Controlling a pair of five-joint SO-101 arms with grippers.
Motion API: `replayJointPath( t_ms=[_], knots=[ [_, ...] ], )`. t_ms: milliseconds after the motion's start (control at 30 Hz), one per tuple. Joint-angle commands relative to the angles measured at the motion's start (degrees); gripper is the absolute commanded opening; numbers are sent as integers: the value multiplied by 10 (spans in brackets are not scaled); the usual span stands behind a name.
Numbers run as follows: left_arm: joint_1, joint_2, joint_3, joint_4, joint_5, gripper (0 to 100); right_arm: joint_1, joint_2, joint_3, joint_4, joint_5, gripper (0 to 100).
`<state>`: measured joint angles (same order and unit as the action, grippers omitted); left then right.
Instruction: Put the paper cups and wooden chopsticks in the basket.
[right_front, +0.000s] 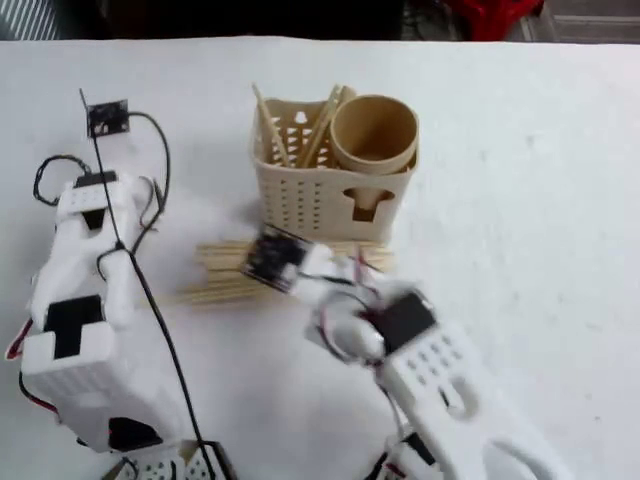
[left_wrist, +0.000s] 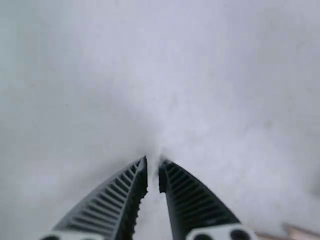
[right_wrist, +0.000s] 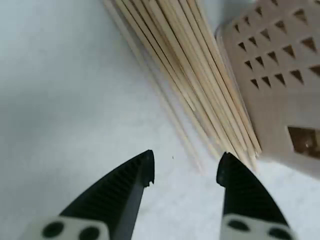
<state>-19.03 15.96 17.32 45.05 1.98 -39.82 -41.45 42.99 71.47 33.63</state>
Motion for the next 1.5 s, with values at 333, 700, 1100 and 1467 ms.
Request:
replayJointPath(
  t_ms=[333,700,1100,1467],
  knots=[
    [-15,0,-32,-21,7,62,-14,313,-70,-197,164,213],
    [-12,0,-32,-21,7,62,-11,420,-70,-251,174,211],
    [-12,0,-29,-21,7,62,5,434,-70,-197,154,84],
    [-12,0,-28,-21,7,62,110,433,-71,-158,153,20]
  ],
)
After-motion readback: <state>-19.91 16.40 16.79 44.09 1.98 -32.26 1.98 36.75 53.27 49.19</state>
